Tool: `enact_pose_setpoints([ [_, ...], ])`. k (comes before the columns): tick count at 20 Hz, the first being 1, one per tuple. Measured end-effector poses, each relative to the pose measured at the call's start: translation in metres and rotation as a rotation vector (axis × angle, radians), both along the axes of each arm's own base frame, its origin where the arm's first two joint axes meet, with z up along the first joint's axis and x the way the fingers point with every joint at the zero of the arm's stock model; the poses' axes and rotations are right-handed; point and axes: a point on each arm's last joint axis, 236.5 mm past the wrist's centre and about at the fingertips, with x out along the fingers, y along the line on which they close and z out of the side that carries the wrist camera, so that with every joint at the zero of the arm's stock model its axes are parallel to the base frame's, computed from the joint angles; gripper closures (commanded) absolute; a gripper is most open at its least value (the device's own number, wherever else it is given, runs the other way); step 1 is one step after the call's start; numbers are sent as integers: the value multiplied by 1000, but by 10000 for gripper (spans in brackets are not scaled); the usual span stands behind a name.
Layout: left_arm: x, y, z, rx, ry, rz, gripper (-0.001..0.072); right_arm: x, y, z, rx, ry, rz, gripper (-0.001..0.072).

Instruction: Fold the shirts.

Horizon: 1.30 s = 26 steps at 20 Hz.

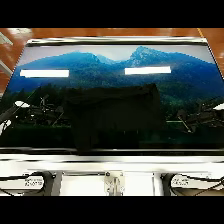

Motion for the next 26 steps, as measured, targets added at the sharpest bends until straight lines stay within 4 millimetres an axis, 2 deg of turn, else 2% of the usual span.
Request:
enact_pose_setpoints([
  [4, 3, 0, 11, 5, -33, 0, 668, -1, 20, -22, 9, 38, 35, 37],
  [5, 3, 0, 14, 6, -41, 0, 668, -1, 28, -25, 22, 50, 40, 119],
  [6, 4, 1, 16, 7, -48, 1, 668, 1, 36, -29, 24, 55, 50, 259],
  [7, 6, 2, 20, 11, -60, 3, 669, 5, 41, -34, 14, 49, 49, 511],
  [8, 9, 4, 25, 14, -76, 6, 669, 11, 43, -38, -9, 33, 55, 635],
  [11, 30, 16, 54, 38, -171, 25, 670, 32, 50, -32, -36, -43, 88, 643],
  [12, 40, 22, 72, 53, -222, 31, 670, 43, 52, -18, -37, -100, 115, 643],
  [13, 52, 27, 97, 71, -294, 36, 670, 55, 52, -1, -50, -165, 145, 643],
  [14, 63, 33, 126, 93, -374, 40, 670, 68, 51, 23, -73, -246, 187, 643],
  [15, 74, 37, 164, 122, -475, 41, 670, 84, 49, 58, -104, -356, 218, 643],
  [16, 82, 41, 207, 152, -584, 42, 670, 100, 45, 96, -151, -470, 245, 643],
  [17, 87, 44, 259, 189, -712, 44, 669, 111, 42, 140, -207, -587, 270, 643],
  [19, 78, 44, 374, 264, -990, 57, 669, 127, 36, 259, -369, -893, 274, 643],
  [20, 64, 42, 430, 304, -1128, 69, 669, 125, 33, 321, -456, -1043, 253, 643],
  [21, 43, 39, 489, 346, -1279, 92, 669, 113, 33, 386, -546, -1201, 218, 643],
  [22, 15, 34, 545, 382, -1428, 125, 669, 95, 34, 443, -626, -1338, 185, 642],
  [23, -14, 29, 586, 409, -1543, 147, 669, 71, 36, 497, -704, -1472, 140, 643],
  [24, -45, 23, 620, 437, -1645, 169, 669, 39, 40, 545, -780, -1590, 101, 643],
  [25, -77, 18, 647, 471, -1734, 187, 669, 9, 44, 579, -838, -1678, 66, 643],
  [26, -105, 14, 666, 499, -1796, 209, 669, -22, 49, 605, -889, -1745, 37, 642],
])
